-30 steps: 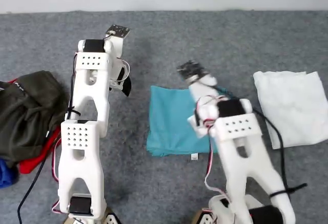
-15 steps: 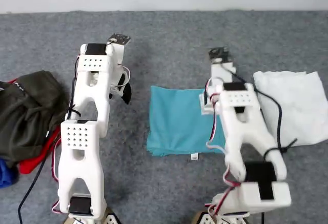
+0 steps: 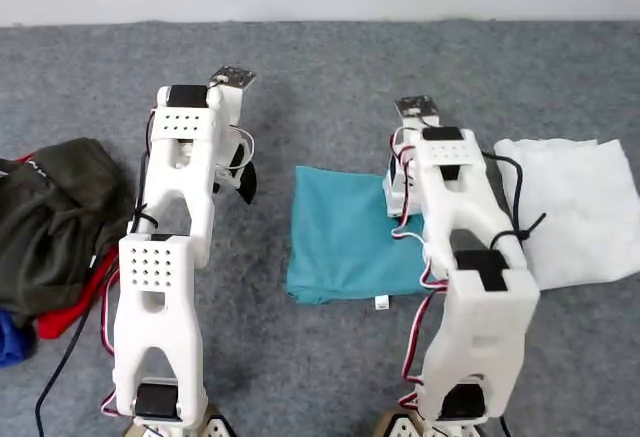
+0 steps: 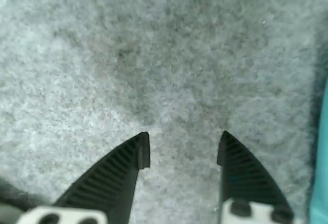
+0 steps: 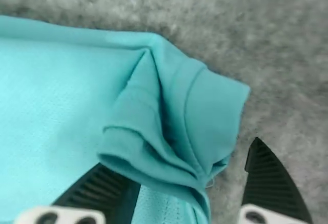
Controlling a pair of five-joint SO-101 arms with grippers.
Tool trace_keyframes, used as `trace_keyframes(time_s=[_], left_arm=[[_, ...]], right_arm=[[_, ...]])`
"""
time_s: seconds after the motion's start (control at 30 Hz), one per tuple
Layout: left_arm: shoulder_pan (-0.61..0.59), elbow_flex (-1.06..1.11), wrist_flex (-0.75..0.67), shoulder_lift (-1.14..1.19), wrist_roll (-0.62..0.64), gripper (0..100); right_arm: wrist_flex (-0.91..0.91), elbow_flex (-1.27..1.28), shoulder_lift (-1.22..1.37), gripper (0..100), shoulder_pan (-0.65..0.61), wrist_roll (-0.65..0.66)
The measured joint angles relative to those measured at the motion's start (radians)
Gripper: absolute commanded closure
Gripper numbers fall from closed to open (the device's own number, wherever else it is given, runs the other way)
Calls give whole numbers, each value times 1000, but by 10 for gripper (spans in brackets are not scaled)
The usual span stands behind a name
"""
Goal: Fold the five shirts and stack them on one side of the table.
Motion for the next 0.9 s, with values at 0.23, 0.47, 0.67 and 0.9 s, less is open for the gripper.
trace_keyframes(time_s=[0.23,0.47,0.67,0.9], left_arm=[[0,0,0,0,0,779],[0,0,0,0,0,779],[0,0,0,0,0,779],[0,0,0,0,0,779]], right_arm=[[92,-110,80,966,2,55],[199,-192,118,990,3,106],[325,-338,144,990,25,109],[374,-603,144,990,173,109]])
